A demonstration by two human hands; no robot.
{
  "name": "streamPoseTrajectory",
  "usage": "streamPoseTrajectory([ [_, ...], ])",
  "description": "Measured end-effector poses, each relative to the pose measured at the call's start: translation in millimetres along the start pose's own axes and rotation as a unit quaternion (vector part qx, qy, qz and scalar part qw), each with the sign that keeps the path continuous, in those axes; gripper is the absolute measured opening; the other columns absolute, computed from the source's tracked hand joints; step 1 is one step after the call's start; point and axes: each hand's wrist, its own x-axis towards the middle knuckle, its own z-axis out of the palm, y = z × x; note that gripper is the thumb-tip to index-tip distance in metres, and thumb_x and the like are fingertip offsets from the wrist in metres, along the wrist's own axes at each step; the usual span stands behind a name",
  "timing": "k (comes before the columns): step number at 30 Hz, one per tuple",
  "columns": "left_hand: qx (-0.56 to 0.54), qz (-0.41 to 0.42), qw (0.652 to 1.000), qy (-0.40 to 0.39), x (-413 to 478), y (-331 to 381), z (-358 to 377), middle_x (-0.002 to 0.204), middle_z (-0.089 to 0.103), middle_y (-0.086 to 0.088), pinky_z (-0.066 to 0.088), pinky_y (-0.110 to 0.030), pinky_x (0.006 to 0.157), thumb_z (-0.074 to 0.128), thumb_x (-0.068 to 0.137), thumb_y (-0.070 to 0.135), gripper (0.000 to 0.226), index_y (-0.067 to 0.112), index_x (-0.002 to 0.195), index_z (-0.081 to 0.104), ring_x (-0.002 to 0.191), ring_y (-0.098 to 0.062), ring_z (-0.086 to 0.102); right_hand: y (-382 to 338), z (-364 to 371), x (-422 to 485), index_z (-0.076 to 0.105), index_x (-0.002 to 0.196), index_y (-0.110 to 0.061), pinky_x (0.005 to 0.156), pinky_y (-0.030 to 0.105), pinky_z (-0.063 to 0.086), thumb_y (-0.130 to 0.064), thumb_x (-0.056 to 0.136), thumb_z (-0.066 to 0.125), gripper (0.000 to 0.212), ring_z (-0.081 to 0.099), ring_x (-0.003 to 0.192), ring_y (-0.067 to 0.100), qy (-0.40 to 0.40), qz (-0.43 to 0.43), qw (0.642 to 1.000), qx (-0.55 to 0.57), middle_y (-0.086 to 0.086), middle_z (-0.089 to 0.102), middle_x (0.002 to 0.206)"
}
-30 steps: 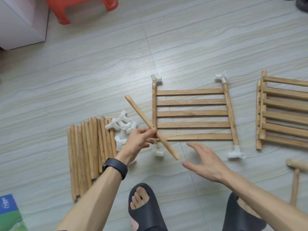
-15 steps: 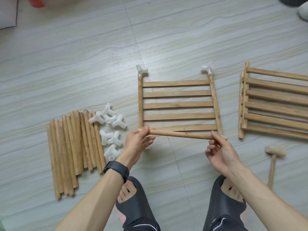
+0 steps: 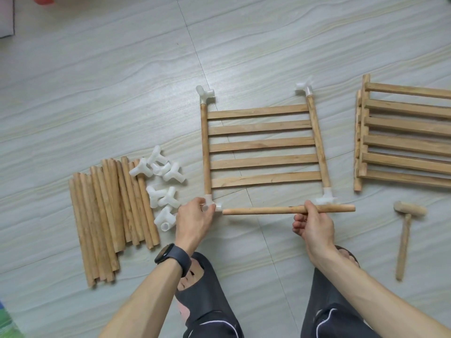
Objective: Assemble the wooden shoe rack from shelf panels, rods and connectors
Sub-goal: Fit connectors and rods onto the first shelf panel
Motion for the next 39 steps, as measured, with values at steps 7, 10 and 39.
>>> streamPoseTrajectory([
  [7, -0.026, -0.031, 0.999, -0.033, 5.8, 2.6, -6.6, 0.120, 0.072, -0.010, 0.048, -0.037, 0.099, 0.066, 0.093, 0.039, 0.044, 0.013, 0.128, 0.068, 0.120, -0.029, 0.061, 3.9, 1.5, 2.7, 0.067, 0.092, -0.006, 0.051, 0.025, 0.054, -0.037, 0.102, 0.057, 0.035, 0.062, 0.055, 0.011, -0.011, -0.014, 1.000, -0.002, 0.000, 0.066, 0.061],
  [10, -0.027, -0.038, 0.998, -0.043, 9.5, 3.2, -7.9, 0.121, 0.071, -0.009, 0.047, -0.035, 0.098, 0.066, 0.093, 0.038, 0.041, 0.013, 0.126, 0.068, 0.120, -0.029, 0.061, 0.1, 4.6, 1.7, 0.067, 0.093, -0.005, 0.053, 0.025, 0.055, -0.036, 0.102, 0.057, 0.033, 0.063, 0.056, 0.011, -0.015, -0.023, 1.000, -0.002, 0.000, 0.066, 0.061],
  [39, -0.026, -0.072, 0.997, -0.024, 9.2, 8.5, -0.8, 0.102, 0.076, -0.007, 0.051, -0.038, 0.096, 0.067, 0.092, 0.038, 0.039, 0.015, 0.123, 0.070, 0.109, -0.028, 0.065, 3.8, 0.7, -21.0, 0.067, 0.095, -0.001, 0.060, 0.026, 0.059, -0.033, 0.100, 0.062, 0.033, 0.073, 0.069, 0.017, -0.035, 0.036, 0.995, 0.085, 0.005, 0.072, 0.069],
])
